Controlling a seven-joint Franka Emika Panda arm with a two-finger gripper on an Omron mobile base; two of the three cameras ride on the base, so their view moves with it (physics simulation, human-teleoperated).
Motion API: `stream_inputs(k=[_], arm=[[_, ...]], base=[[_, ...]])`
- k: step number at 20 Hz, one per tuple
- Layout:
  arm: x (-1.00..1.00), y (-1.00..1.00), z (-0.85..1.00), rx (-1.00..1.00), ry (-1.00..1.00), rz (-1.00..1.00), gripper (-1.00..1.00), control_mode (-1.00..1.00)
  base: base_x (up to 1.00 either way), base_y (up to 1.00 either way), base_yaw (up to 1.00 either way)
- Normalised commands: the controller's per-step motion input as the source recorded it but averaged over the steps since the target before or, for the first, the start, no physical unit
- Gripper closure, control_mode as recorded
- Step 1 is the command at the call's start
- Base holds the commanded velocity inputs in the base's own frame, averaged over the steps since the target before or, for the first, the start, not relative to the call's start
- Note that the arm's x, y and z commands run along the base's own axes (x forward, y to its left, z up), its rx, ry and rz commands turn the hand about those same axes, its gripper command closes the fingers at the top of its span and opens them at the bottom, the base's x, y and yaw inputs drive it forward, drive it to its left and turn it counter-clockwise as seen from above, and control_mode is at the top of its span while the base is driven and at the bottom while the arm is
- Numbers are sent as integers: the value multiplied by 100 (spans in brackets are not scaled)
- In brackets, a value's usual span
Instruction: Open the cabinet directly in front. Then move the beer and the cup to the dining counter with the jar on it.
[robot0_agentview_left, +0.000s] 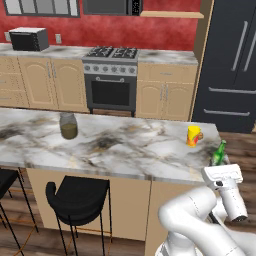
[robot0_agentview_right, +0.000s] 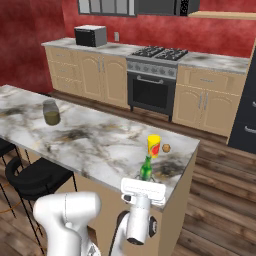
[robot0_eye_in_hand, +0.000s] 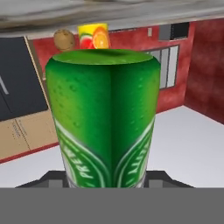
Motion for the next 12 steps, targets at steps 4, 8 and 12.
stream_inputs(k=[4, 8, 12], arm=[[14, -18, -31, -2, -10, 5, 100, -100], [12, -15, -34, -3, -9, 5, 100, -100], [10, -16, -37, -3, -9, 5, 100, -100]], base=[[0, 0, 0], [0, 0, 0], [0, 0, 0]])
